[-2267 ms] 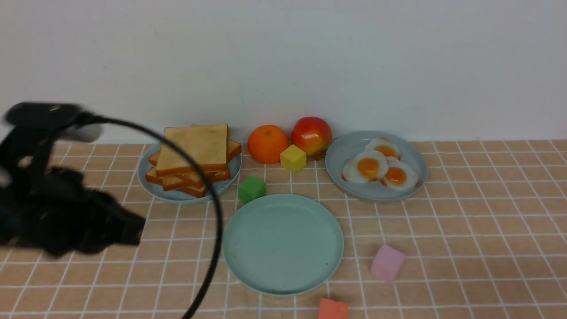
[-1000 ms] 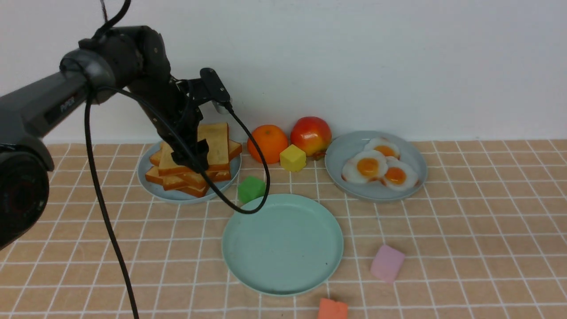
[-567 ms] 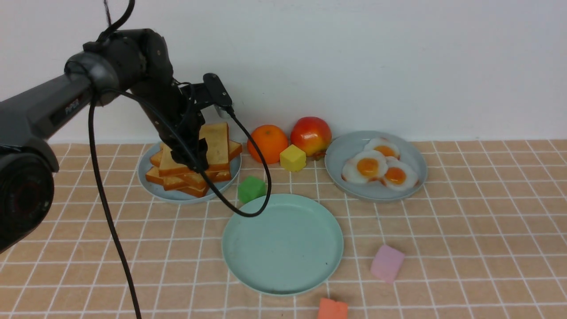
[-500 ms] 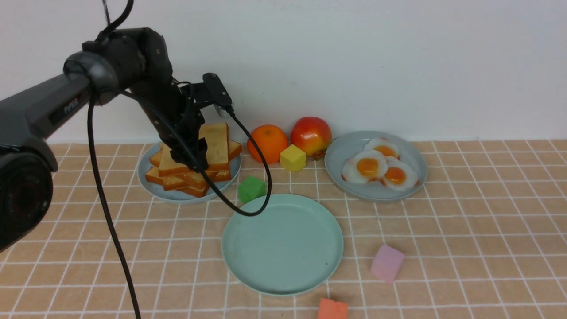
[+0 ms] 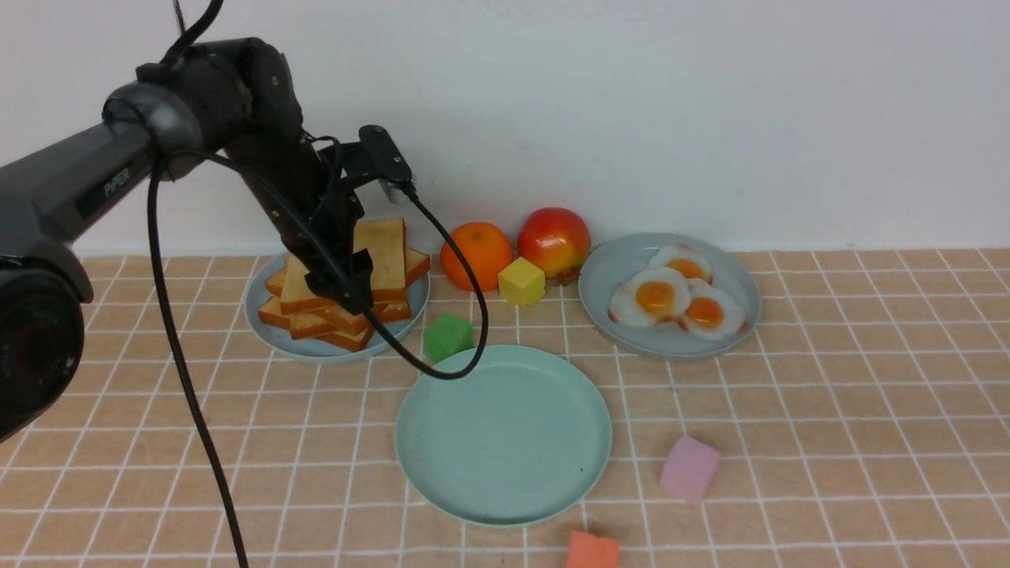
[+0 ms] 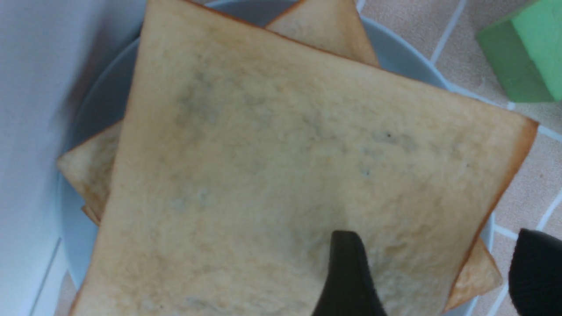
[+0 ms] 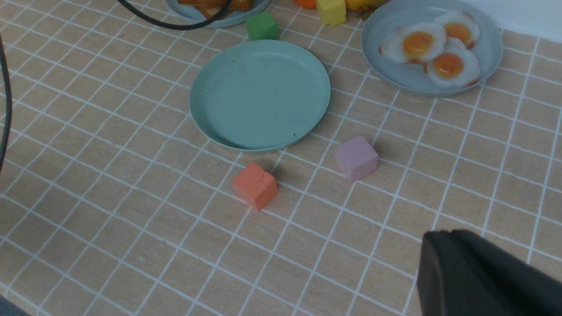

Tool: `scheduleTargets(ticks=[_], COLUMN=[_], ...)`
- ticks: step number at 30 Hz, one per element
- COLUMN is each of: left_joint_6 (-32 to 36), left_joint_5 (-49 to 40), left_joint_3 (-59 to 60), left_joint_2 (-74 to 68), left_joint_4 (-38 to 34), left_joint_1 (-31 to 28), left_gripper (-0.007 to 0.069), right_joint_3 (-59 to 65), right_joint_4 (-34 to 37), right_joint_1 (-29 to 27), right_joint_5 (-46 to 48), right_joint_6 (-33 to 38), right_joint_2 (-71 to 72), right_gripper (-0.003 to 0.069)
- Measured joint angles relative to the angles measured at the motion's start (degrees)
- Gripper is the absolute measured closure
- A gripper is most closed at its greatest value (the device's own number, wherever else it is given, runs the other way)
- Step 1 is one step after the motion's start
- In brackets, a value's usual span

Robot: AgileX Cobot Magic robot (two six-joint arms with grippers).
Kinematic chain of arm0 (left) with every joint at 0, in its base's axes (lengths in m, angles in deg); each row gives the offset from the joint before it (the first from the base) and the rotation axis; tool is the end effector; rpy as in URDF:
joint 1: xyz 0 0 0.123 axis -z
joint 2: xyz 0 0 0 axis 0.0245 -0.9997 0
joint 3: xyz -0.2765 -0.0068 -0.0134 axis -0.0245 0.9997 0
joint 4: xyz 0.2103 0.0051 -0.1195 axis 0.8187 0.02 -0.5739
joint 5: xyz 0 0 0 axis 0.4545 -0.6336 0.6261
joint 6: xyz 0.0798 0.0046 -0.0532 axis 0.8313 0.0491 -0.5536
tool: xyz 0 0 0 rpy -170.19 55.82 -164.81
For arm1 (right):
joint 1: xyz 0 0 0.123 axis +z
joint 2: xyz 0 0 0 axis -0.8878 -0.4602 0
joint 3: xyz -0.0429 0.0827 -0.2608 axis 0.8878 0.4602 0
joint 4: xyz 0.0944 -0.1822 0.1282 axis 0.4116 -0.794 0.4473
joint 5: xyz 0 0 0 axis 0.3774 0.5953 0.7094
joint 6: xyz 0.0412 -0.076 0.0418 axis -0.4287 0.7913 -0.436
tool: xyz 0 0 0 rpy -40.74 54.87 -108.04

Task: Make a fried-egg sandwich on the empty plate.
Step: Use the left arm to grab a slice of bread

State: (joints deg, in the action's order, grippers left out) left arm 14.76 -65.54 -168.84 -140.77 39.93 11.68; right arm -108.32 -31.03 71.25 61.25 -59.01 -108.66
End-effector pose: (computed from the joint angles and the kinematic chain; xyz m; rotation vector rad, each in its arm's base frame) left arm 0.4696 -0.1003 0.2127 1.4685 2.3380 -0.0249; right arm 0.0581 0.0402 0.3702 -0.4865 2.1035 0.3709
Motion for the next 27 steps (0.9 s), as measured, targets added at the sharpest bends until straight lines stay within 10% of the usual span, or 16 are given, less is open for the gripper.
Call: scheduleTargets(ticks=[14, 22, 27], left_joint_6=[0.00, -6.09, -10.46], left_joint_5=[2.90, 0.95, -0.92], left_joint_3=[-0.13, -0.13, 0.03], left_joint_2=[-1.62, -1.34, 0.89], left_joint_4=[1.56, 1.21, 3.99], left_joint_1=[0.00, 0.16, 1.22], left_gripper=[0.0186, 0.0591, 0.0612], right_joint_3=[0.00, 0.00, 0.00], right_joint_4=[0.00, 0.00, 0.00], right_joint_1=[0.00, 0.00, 0.00], right_joint_5=[0.00, 0.00, 0.00], right_joint_6=[0.00, 0.00, 0.00], right_joint_2=[0.00, 0.00, 0.00], right_gripper=[0.0617, 0.0608, 0.0606])
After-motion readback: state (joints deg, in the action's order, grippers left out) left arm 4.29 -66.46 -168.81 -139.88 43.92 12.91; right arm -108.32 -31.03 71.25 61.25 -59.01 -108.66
